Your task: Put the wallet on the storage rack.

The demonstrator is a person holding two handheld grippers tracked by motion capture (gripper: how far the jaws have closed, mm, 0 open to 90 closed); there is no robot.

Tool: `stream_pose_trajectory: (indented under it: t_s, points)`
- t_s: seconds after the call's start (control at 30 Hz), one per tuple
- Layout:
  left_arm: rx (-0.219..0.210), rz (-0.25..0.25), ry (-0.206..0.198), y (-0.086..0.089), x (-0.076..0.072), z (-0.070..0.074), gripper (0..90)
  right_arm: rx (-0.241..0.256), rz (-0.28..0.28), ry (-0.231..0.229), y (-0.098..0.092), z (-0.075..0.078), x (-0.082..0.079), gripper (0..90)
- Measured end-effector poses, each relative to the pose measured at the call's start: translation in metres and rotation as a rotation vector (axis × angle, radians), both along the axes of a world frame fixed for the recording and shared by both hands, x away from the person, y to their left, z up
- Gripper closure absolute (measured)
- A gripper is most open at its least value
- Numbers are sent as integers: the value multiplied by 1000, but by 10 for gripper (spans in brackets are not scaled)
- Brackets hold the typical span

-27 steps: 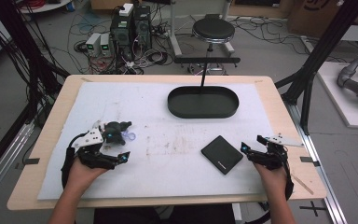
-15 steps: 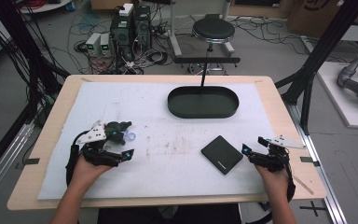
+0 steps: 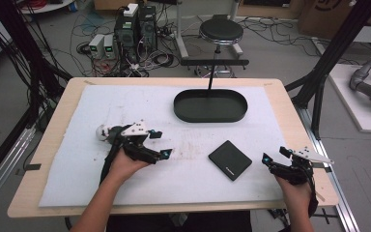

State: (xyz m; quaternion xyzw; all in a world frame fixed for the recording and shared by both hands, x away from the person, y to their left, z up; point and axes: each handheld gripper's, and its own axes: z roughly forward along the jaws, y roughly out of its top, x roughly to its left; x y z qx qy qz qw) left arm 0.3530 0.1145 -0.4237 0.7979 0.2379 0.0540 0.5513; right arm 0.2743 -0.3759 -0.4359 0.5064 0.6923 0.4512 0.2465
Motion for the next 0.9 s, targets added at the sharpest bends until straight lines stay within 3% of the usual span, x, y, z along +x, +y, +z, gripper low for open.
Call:
stream_pose_trajectory:
  t_s: [0.23,0.4,0.53,0.63,0.8,0.83,0.9]
  points:
    - [-29,-45,46,-24,9,-9,151,-2,-19,-4,-7,1,-9,202]
    - [-24,-65,55,-38,13,-8,151,2,-34,-4,-10,1,-14,202]
    - [-21,-91,55,-60,18,-7,151,4,-46,-3,-13,2,-19,202]
    - [31,-127,66,-81,24,-11,151,10,-51,-9,-15,2,-21,202]
    - [30,-133,86,-97,31,-14,151,6,-53,-7,-16,2,-25,202]
    - [17,-136,111,-105,35,-17,151,5,-54,-8,-17,2,-26,202]
    - [30,-145,122,-109,36,-18,149,7,-54,-10,-18,1,-27,202]
